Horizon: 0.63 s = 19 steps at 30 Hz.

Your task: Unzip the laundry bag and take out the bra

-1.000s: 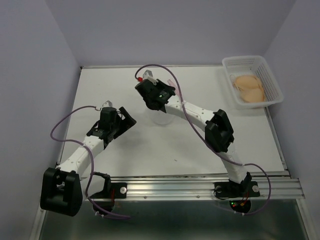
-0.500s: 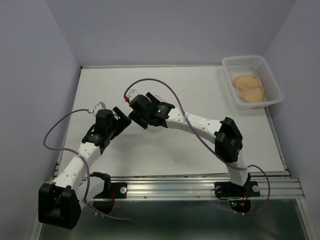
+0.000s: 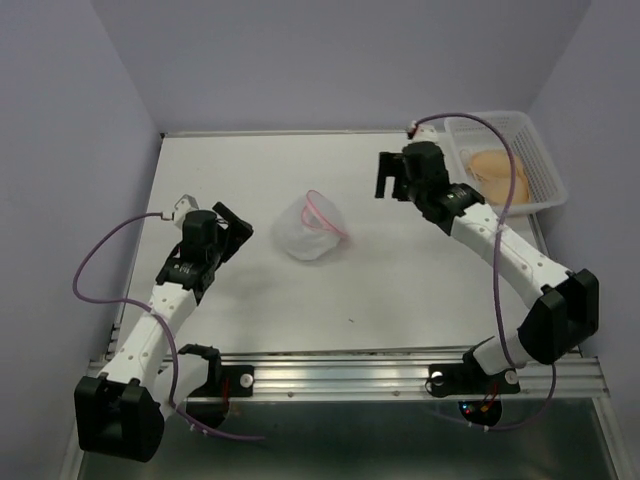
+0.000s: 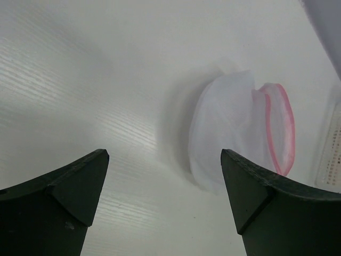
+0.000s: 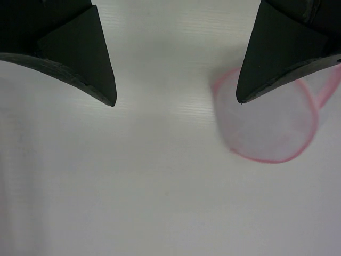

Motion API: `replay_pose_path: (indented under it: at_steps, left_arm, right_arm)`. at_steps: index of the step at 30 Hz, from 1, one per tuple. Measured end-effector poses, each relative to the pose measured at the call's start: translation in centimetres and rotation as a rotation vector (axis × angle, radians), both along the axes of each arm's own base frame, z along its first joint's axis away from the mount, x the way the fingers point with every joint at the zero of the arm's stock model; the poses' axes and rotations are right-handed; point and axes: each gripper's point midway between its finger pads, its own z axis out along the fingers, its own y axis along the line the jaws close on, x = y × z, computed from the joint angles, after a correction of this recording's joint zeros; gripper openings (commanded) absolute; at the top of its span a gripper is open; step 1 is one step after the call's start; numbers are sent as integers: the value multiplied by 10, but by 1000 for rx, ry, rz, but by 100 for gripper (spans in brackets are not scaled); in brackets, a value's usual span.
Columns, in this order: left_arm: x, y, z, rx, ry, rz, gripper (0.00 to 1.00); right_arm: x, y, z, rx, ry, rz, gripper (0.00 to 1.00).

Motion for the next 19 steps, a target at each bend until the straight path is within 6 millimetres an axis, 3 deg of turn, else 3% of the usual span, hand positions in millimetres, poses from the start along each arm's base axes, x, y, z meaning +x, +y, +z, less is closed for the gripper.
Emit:
replay_pose_path:
  at_steps: [1,2,5,9,11,15,19]
  left_arm:
    - [2,1,5,1,-11,4,99]
    - [5,1,11,3,-24,8,99]
    - [11,4,28,7,-60,21,99]
    - [16,10,35,26,-66,40,99]
    - [18,15,35,42,-57,53,99]
    - [21,21,33,63,-46,74,99]
    - [22,25,33,70,-47,90,99]
  right_arm:
    - [2,-23,-10,17,16,-59,100]
    - [2,-62,-23,29,40,-157,100]
    - [-13,-148,-43,85,68,-383,100]
    - [-41,-214,-48,153,24,-585,100]
    - [-54,-228,-54,151,14,-640,100]
    - [-67,-228,-60,161,9,-646,100]
    - [-77,-230,-54,173,-27,-650,100]
